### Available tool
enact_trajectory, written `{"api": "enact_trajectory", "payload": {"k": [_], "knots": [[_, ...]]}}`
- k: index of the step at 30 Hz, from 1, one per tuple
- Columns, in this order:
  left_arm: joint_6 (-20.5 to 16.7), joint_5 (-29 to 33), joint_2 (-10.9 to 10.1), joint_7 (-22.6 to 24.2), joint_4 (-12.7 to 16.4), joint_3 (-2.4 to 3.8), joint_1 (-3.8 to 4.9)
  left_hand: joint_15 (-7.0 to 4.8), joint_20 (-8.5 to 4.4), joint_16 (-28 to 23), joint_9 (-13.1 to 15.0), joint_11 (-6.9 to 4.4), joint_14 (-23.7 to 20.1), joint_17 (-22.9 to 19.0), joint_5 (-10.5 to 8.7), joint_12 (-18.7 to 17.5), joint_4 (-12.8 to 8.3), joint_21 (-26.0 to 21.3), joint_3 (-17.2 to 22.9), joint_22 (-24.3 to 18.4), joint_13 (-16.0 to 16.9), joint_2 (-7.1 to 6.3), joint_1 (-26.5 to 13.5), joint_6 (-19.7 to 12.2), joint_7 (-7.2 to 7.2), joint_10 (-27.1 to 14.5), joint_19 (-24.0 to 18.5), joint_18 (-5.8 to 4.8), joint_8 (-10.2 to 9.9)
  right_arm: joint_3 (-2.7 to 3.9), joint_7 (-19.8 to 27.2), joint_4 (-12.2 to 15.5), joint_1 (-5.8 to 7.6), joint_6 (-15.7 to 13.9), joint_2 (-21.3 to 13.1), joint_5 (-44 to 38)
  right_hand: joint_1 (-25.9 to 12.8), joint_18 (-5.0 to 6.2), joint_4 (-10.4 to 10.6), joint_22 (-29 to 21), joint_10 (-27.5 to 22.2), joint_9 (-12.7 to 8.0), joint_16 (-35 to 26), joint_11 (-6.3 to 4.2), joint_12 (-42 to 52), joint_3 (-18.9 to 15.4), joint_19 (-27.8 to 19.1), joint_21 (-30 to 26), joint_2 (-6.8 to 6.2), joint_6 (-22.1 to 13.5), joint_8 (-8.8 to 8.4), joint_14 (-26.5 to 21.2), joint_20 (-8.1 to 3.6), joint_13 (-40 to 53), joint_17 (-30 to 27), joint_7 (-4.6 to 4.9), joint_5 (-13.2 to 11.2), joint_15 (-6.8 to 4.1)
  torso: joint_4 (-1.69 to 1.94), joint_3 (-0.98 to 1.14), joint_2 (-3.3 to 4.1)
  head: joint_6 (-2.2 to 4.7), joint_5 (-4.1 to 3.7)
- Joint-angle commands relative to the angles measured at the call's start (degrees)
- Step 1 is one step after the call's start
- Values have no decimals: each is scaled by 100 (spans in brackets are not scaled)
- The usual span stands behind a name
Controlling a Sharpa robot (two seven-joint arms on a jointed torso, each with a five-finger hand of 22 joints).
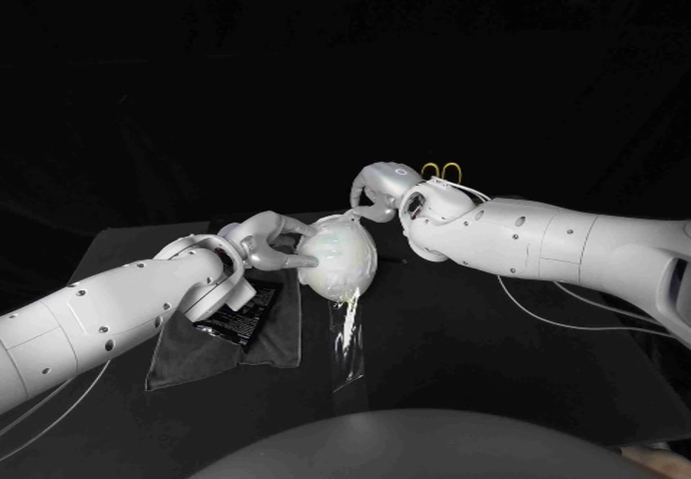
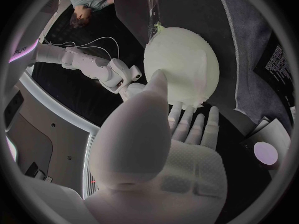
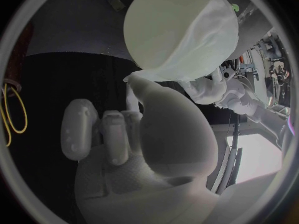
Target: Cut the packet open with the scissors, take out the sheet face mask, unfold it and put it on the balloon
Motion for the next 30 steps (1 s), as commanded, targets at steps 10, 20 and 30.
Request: {"api": "enact_trajectory", "payload": {"k": [10,20,30], "knots": [[69,11,27,-20,15,-7,-4,-21,9,-22,7,-11,33,8,11,-18,-8,20,14,-8,-9,27,10,22,156,-48,-29,-82,41,-20,-93,1,9,411,45,-1709,-71,-1,6,1107,597,321,20,-27,22,41,57,62,14,19,41,589,-20,1510,1505,-49,40,-38,-3,3,0,0,-2],[73,11,28,-20,17,-7,-4,-21,9,-22,7,-11,33,8,11,-18,-8,20,14,-8,-9,27,10,22,156,-48,-29,-82,41,-34,-320,-86,9,649,47,-2314,-73,1,3,1105,597,322,20,-29,22,46,54,53,7,17,44,589,-21,1510,1505,-51,40,-38,-6,6,-2,0,-11],[76,11,24,-22,16,-7,-4,-21,9,-22,7,-11,33,8,11,-18,-8,20,14,-8,-9,27,10,22,156,-48,-29,-82,41,-39,-494,-36,8,962,-50,-2523,-83,0,2,1106,597,325,20,-30,22,50,54,56,-8,14,51,589,-22,1510,1505,-53,40,-36,-7,1,-2,0,-6]]}}
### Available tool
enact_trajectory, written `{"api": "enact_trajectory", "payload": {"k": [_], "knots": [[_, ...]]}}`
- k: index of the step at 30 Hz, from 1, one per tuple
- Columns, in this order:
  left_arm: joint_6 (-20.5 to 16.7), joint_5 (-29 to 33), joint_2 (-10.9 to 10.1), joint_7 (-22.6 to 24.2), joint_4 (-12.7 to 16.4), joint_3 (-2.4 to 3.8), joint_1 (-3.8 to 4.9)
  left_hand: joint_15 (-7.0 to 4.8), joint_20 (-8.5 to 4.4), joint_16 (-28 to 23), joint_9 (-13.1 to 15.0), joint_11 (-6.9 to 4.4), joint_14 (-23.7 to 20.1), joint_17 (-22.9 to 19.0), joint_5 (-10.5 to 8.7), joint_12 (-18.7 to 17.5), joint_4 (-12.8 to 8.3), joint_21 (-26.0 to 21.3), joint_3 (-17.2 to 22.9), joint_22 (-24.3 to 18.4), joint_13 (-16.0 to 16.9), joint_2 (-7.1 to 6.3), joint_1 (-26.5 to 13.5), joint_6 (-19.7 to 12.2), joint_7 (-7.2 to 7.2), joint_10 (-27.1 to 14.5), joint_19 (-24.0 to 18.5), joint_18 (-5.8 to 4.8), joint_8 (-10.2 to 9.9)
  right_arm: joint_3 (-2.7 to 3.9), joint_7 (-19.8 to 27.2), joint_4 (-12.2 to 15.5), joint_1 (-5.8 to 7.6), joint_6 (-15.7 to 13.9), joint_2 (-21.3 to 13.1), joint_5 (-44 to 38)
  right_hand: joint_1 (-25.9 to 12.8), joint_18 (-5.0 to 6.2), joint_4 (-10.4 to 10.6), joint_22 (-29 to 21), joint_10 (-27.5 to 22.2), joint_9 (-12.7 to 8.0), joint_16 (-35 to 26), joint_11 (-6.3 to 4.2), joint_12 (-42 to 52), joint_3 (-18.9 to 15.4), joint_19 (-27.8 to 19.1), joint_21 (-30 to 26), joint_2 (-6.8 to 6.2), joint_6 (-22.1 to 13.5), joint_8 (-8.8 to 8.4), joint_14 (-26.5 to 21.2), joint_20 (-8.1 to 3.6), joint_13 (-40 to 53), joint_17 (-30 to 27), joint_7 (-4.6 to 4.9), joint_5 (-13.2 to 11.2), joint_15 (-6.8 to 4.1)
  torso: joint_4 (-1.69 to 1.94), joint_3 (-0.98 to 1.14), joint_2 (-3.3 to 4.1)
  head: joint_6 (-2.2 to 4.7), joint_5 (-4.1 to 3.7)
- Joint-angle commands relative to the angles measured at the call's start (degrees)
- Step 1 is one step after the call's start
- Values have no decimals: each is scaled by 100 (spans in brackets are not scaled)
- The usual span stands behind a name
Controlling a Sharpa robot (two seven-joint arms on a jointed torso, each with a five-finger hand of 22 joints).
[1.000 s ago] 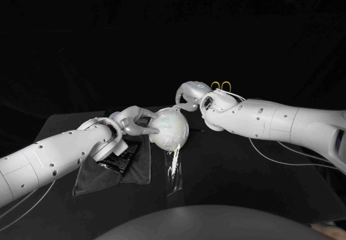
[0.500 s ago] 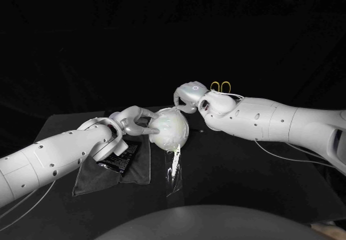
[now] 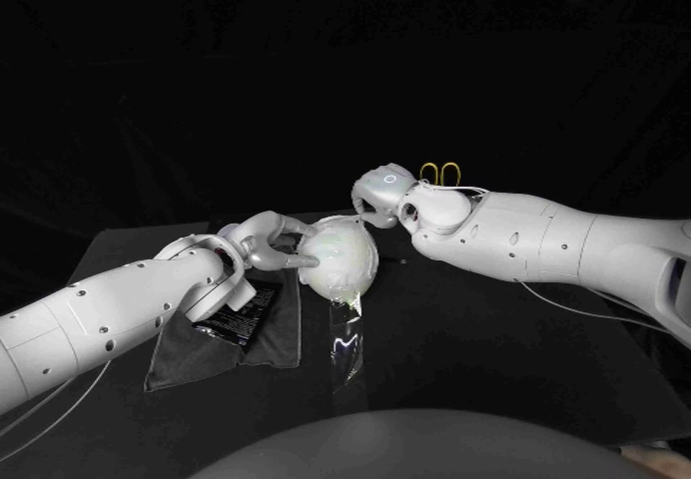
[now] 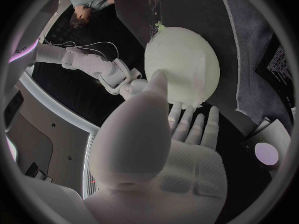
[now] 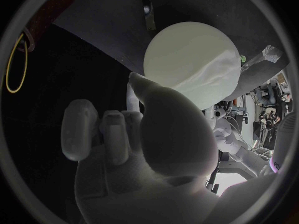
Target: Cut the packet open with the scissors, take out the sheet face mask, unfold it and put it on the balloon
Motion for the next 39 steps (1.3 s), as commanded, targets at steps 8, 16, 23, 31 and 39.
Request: {"api": "enact_trajectory", "payload": {"k": [8,16,23,31,39], "knots": [[74,8,15,-14,10,-7,-8,-21,9,-22,10,-11,33,9,11,-18,-8,20,14,-5,-9,27,10,24,158,-48,-29,-81,19,-3,-228,-9,5,377,-42,-250,-43,30,18,1062,584,256,20,-29,-7,50,0,-141,23,3,35,599,-31,1490,1508,-3,15,-43,1,0,1,0,-2],[77,7,20,-13,3,-7,-8,-21,9,-22,10,-11,33,9,11,-18,-8,20,14,-5,-9,27,10,24,158,-48,-29,-81,19,-9,-106,-92,3,156,-34,173,-378,299,164,638,-6,127,20,155,-1209,-7,-645,-1736,-252,-563,-240,599,19,765,1508,223,29,28,0,-6,-1,0,1],[77,7,21,-8,1,-7,-8,-21,9,-22,10,-11,33,9,11,-18,-8,20,14,-5,-9,27,10,24,158,-48,-29,-81,19,-12,82,-98,2,-261,-64,634,-876,548,695,-82,-949,-226,-277,407,-2727,-482,-1614,-3866,-556,-1841,-1092,343,255,-133,1160,517,15,320,2,-2,0,0,10],[36,173,-15,46,18,-5,-10,-19,9,-30,10,-10,25,9,11,-20,-2,18,-3,-10,-10,13,-8,24,156,-62,-33,-81,19,-12,155,-13,1,-412,-280,998,-681,616,844,-270,-1018,-261,-333,451,-2805,-725,-1596,-4176,-501,-1829,-1188,307,346,-242,1103,551,18,360,-13,-10,-4,0,-2],[-253,473,-117,353,93,-1,-22,17,12,7,51,63,171,38,12,4,-10,28,73,-13,5,42,16,176,217,95,1,-82,74,-12,113,223,2,-593,-636,1195,18,627,620,-348,-1043,-262,-338,480,-2787,-541,-1503,-4249,-280,-1604,-1180,310,384,-300,1100,592,21,381,-12,-8,-11,0,-12]]}}
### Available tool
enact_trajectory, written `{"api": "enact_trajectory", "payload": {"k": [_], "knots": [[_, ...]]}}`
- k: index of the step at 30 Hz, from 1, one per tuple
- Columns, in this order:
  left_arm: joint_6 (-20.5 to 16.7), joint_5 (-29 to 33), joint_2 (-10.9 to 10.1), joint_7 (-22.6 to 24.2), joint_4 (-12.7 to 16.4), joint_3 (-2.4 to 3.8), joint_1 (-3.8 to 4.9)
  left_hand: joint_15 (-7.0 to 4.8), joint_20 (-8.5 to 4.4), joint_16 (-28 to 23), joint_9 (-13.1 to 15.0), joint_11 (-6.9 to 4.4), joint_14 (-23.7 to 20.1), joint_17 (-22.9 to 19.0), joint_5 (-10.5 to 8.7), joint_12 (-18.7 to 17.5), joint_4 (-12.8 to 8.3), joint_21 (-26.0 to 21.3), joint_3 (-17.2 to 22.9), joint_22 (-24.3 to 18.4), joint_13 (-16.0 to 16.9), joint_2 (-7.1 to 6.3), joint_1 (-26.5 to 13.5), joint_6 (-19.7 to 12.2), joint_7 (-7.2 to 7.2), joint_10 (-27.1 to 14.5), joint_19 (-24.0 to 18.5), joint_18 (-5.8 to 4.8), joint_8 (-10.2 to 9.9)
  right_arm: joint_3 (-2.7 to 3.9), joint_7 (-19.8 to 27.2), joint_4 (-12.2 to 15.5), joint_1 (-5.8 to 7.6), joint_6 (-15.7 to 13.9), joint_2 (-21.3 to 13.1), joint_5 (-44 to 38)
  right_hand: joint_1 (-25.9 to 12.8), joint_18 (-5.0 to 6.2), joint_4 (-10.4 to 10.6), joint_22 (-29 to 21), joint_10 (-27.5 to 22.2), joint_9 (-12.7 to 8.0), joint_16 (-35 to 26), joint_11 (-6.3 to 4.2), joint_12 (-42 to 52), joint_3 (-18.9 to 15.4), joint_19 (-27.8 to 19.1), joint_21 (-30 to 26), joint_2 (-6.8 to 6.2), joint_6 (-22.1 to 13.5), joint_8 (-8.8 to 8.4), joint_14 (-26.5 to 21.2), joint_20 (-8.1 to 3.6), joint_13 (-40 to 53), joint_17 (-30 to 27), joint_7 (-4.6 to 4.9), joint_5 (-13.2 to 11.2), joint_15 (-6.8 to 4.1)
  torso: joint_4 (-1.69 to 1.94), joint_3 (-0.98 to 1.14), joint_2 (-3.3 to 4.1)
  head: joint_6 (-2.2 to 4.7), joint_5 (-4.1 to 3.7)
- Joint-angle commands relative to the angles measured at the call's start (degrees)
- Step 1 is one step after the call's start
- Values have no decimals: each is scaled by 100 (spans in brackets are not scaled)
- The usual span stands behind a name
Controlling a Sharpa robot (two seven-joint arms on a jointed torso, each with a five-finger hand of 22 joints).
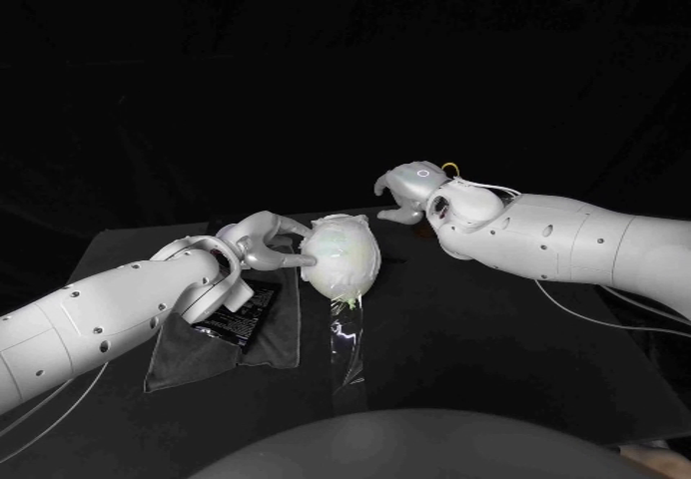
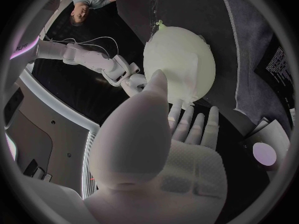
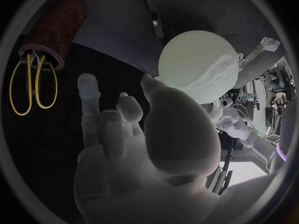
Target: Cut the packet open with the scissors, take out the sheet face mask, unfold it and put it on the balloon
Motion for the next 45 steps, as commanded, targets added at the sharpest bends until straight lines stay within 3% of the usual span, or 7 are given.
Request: {"api": "enact_trajectory", "payload": {"k": [1,12,14,18,31,37,45], "knots": [[-247,369,-60,380,78,3,-14,15,12,12,30,50,91,17,12,5,-7,30,79,-10,11,44,20,89,192,88,10,-82,42,1,33,152,4,-331,-154,313,368,83,-184,-9,-21,-4,-21,-10,-4,222,61,-7,133,119,-18,321,25,-15,1103,13,-7,41,0,-4,0,0,-14],[-416,1498,-457,1256,475,35,-26,98,16,101,68,176,409,79,11,30,-5,37,133,-20,28,36,7,244,301,366,14,-86,103,3,746,824,0,-1048,-695,2234,626,189,-390,-284,-619,-29,-535,32,-936,813,-232,-850,150,631,94,-62,33,-731,567,73,-4,68,18,2,-6,0,5],[-417,1785,-541,1362,552,50,-26,104,16,93,74,183,397,77,11,30,-3,35,116,-24,29,22,-17,265,306,393,5,-87,111,2,1149,963,-9,-1095,-786,2992,586,164,-413,-414,-1533,-41,-1654,63,-2339,1057,-657,-1162,92,679,105,-979,72,-1757,-413,92,7,97,20,-1,-11,0,6],[-358,2396,-699,1512,652,73,-24,140,17,85,78,192,392,76,12,29,-1,43,90,-19,29,9,-56,284,316,435,58,-85,119,2,2015,1223,-42,-1138,-955,4420,625,174,-589,-582,-1630,-15,-3429,56,-2971,1244,-967,-1464,77,694,167,-2115,110,-2496,-1814,44,-3,131,12,-12,-18,0,11],[-164,3890,-1046,1940,735,92,-27,-29,-5,694,151,271,2134,425,9,218,-55,297,165,115,119,277,-65,621,332,1771,1065,-21,268,5,3197,1799,-269,-928,-1327,7117,385,180,-1060,-1294,-903,-137,-6543,173,-4865,1235,-1172,-2218,307,892,-5,-1743,265,-5261,-3673,135,-14,270,-15,-77,-86,0,139],[-196,4509,-1077,2174,730,92,-33,-250,-64,1056,196,105,2864,597,12,390,-67,654,297,257,141,479,5,977,251,2359,1713,263,425,22,3378,1856,-459,-718,-1296,7671,262,157,-1042,-1573,-806,-214,-7119,256,-5272,1260,-1319,-2490,342,852,-155,-1839,355,-5828,-4054,189,-1,379,-39,-152,-153,118,238],[-156,4904,-987,2339,635,93,-50,-283,-17,1036,179,58,2950,621,11,352,-32,603,334,218,102,528,-89,1126,115,2553,1639,298,443,71,3592,1754,-623,-521,-1198,8248,-56,108,-809,-2282,-964,-320,-7850,434,-5670,1278,-1905,-2830,269,650,-345,-2528,636,-6349,-4528,286,-4,686,-40,-171,-196,298,334]]}}
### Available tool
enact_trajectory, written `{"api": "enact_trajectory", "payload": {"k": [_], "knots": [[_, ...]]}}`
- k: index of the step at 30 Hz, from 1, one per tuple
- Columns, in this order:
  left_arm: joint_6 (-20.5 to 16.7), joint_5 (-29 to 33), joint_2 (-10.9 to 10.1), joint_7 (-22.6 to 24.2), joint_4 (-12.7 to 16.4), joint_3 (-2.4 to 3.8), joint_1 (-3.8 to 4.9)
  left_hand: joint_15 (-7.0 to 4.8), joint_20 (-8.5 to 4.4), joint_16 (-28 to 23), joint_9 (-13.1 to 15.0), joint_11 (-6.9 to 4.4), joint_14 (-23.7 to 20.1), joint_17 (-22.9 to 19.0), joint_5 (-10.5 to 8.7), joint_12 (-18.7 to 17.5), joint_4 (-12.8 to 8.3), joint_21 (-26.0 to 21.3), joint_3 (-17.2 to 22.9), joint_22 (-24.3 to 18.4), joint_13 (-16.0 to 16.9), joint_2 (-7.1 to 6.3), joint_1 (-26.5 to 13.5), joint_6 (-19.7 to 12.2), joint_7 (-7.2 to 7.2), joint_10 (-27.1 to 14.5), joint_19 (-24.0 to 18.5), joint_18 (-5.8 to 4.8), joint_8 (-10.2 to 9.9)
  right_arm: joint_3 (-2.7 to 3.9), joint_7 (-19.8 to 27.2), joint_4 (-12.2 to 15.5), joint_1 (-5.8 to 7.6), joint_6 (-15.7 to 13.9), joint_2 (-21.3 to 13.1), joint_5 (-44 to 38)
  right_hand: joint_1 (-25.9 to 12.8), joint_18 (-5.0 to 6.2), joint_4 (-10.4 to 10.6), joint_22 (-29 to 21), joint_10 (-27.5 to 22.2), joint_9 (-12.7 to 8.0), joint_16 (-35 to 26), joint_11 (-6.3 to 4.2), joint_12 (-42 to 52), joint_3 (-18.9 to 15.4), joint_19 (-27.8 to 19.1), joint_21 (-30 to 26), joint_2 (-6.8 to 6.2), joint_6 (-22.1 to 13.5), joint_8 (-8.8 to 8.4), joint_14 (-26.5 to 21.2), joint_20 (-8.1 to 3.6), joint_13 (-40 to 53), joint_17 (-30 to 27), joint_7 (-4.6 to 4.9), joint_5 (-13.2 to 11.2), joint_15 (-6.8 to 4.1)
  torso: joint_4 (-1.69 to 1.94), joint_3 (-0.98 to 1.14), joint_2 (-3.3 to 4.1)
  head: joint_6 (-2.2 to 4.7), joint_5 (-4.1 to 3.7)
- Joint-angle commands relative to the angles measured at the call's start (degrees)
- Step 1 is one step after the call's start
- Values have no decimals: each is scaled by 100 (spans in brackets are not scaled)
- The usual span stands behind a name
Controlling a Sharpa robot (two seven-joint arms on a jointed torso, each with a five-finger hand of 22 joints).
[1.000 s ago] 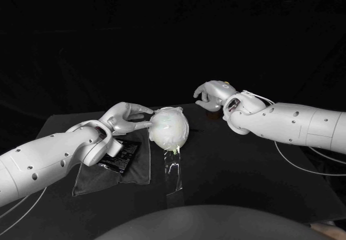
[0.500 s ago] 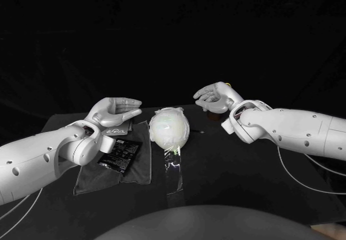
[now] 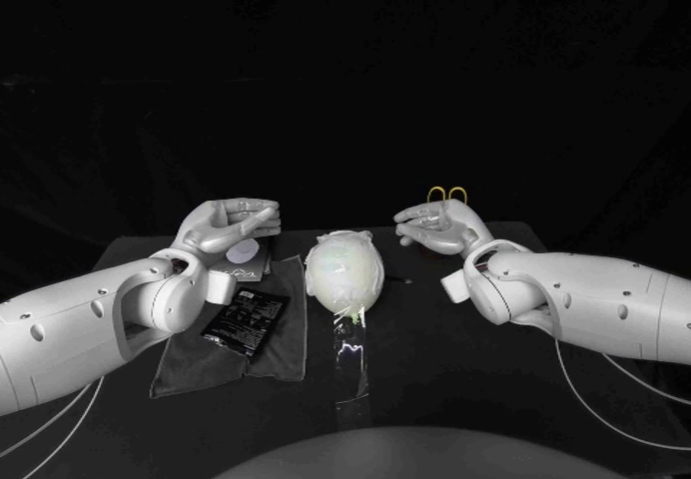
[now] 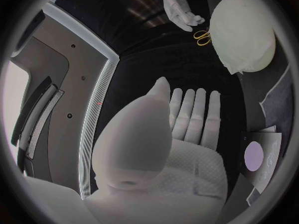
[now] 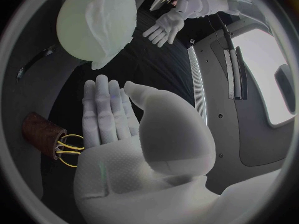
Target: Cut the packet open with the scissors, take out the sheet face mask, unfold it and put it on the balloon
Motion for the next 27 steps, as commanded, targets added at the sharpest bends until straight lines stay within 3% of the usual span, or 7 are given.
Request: {"api": "enact_trajectory", "payload": {"k": [1,13,14,16,17,25,27], "knots": [[100,504,68,353,-39,10,-5,2,38,-36,-11,-1,-12,-8,11,-13,0,-56,29,-35,-19,39,-41,37,-34,57,-81,61,-1,22,392,-57,-52,307,46,654,-171,-4,125,-337,-73,-38,-220,63,-123,-48,-224,-13,-52,-102,-75,-220,110,-170,-166,4,1,97,-2,-23,-46,94,46],[20,639,293,494,-222,13,-48,104,60,-371,-90,49,-362,-115,10,-226,-17,-439,41,-249,-31,29,-123,10,-135,15,-941,-230,-121,110,616,-265,-189,471,193,1192,-302,85,295,-1572,-240,-186,-563,148,-237,-415,-73,6,-67,-171,-182,-338,265,-598,-699,48,8,192,-8,6,-93,286,113],[-6,464,267,274,-209,3,-44,-962,-1613,-1554,-1305,-1077,-4753,-942,-266,-648,-1646,-965,-582,-641,-396,440,-2862,-4926,-1207,-5483,-4393,-671,-1476,99,367,-247,-182,256,176,889,-2536,-971,-429,-5069,-2071,-2353,-966,-800,-605,-3210,-5064,-343,714,-5245,-813,-6026,-1180,-959,-3070,-1160,-288,-608,-1,0,-69,273,106],[-40,464,267,274,-195,8,-46,-962,-1613,-1554,-1305,-1077,-4753,-942,-266,-648,-1646,-965,-582,-641,-396,440,-3216,-4926,-1207,-5483,-4393,-671,-1476,122,377,-222,-182,222,181,923,-2823,-971,-429,-5069,-2325,-2353,-966,-800,-605,-3210,-5064,-343,714,-5245,-813,-6026,-1180,-959,-3070,-1160,-288,-608,-1,2,-61,290,112],[-74,464,267,274,-182,12,-47,-962,-1613,-1554,-1305,-1077,-4753,-942,-266,-648,-1646,-965,-582,-641,-396,440,-3448,-4926,-1207,-5483,-4393,-671,-1476,144,386,-197,-183,187,186,956,-3022,-971,-429,-5069,-6460,-2353,-966,-800,-605,-3210,-5064,-343,714,-5245,-813,-6026,-1180,-959,-3070,-1160,-288,-608,-2,5,-52,307,118],[-825,465,270,268,117,109,-83,-962,-1613,-1554,-1305,-1077,-4753,-942,-266,-648,-1646,-965,-582,-641,-396,440,-5081,-4926,-1207,-5483,-4393,-671,-1476,620,584,337,-195,-545,288,1668,-7802,-971,-429,-5069,-6460,-2353,-966,-800,-605,-3210,-5064,-343,714,-5245,-813,-6026,-1180,-959,-3070,-1160,-288,-608,-6,53,142,683,248],[-1203,466,272,265,268,158,-101,-962,-1613,-1554,-1305,-1077,-4753,-942,-266,-648,-1646,-965,-582,-641,-396,440,-9352,-4926,-1207,-5483,-4393,-671,-1476,772,647,508,-199,-778,321,1895,-7802,-971,-429,-5069,-6460,-2353,-966,-800,-605,-3210,-5064,-343,714,-5245,-813,-6026,-1180,-959,-3070,-1160,-288,-608,-8,76,237,867,311]]}}
